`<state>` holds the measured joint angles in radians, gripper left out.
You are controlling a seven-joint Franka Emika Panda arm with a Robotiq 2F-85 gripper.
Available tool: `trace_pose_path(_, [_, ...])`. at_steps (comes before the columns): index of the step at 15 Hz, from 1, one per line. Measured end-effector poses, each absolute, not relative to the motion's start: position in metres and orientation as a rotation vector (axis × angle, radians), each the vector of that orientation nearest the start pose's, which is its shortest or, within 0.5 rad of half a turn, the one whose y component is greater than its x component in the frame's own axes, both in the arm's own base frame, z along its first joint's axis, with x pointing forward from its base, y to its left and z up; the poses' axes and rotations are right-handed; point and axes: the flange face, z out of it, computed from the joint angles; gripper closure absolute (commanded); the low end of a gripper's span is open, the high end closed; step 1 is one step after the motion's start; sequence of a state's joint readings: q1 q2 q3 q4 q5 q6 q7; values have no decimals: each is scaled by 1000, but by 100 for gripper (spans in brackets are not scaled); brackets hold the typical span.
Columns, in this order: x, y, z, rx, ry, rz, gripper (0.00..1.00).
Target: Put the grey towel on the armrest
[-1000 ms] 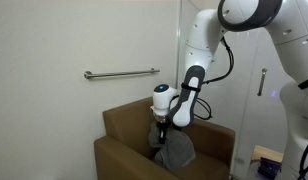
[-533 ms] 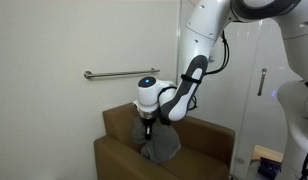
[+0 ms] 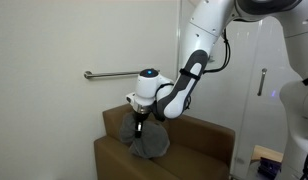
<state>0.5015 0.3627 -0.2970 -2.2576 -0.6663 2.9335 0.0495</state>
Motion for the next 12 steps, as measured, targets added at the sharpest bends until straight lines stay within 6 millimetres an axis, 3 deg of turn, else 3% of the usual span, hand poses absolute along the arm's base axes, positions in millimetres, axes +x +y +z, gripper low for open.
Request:
trace_pose_path(6, [528, 192, 214, -2927, -1556, -478, 97])
trace_pose_path(12, [548, 186, 163, -2910, -1564, -142, 97])
